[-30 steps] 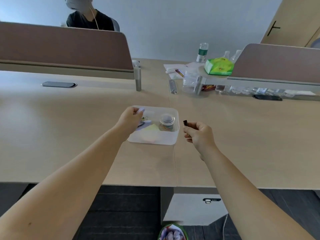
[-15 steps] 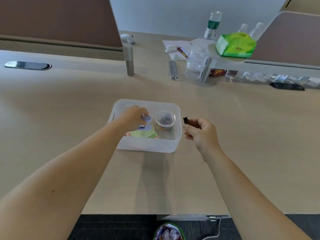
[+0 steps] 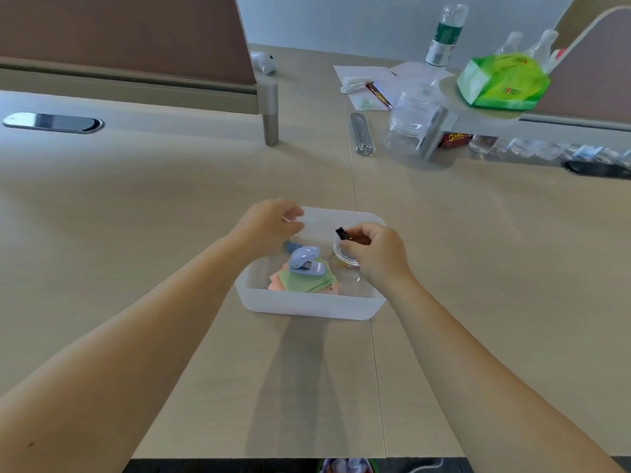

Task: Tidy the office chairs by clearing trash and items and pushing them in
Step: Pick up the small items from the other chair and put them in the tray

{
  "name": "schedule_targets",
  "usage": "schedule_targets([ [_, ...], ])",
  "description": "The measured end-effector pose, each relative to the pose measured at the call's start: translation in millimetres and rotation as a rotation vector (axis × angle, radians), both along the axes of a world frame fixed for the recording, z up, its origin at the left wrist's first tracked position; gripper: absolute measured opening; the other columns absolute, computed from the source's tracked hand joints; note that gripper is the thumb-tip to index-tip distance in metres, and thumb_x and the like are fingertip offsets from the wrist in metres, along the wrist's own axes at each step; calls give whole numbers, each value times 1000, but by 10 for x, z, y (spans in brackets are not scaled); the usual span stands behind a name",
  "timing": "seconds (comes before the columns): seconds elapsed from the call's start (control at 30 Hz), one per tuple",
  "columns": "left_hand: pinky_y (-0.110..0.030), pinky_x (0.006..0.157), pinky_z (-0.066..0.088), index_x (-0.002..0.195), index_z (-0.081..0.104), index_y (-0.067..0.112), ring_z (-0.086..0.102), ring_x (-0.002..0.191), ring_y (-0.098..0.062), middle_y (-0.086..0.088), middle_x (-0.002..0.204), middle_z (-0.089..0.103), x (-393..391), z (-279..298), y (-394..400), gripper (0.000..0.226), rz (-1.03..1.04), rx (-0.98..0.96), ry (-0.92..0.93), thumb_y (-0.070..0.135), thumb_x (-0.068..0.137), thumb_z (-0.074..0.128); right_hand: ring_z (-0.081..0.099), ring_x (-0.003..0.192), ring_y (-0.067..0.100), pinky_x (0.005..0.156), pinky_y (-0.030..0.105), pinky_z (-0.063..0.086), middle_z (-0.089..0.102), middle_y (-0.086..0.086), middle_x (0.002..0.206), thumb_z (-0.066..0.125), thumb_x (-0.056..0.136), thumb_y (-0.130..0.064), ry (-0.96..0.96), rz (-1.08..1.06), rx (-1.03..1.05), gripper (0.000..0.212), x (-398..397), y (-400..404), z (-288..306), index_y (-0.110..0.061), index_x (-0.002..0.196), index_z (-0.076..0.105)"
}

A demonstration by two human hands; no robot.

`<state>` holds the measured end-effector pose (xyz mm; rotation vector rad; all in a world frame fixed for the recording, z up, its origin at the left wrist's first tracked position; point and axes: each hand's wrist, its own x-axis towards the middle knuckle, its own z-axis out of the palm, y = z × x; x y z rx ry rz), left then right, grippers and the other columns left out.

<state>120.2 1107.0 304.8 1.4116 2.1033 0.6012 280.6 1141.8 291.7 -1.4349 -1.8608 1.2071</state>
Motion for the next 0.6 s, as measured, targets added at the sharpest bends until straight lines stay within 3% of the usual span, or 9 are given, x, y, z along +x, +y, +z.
schedule_targets([
  [0.07,-25,86,38,120,56,9,53,109,-23,-8,124,59,-77,45,-98,31,31,53,-15,16,91,49,56,89,20,70,21,42,62,6,94,56,85,-7,-140,76,95,24,-160,52,-3,-4,108,63],
  [0.17,-23,84,35,118,57,8,54,107,-23,-9,122,60,-177,47,-222,29,74,97,-35,14,90,49,57,102,31,85,35,45,65,15,110,52,86,-7,-351,166,200,23,-368,167,-63,-4,109,59],
  [0.3,-19,81,32,119,57,9,54,107,-22,-8,122,60,-267,14,-328,30,120,105,-44,15,91,48,54,109,33,83,34,41,60,17,120,46,89,-5,-508,191,313,27,-486,262,-152,-4,113,57],
  [0.43,-20,82,34,116,58,7,51,96,-18,-7,118,61,-271,42,-445,28,200,173,-85,14,91,47,52,111,30,82,30,38,60,16,119,45,88,-6,-386,150,405,27,-468,204,-33,-1,111,59],
  [0.6,-26,85,39,107,63,3,57,98,-23,-12,110,65,-214,198,-757,23,345,295,-190,12,90,51,52,86,17,72,19,35,65,13,102,51,87,-8,-123,191,411,20,-535,-161,312,0,102,63],
])
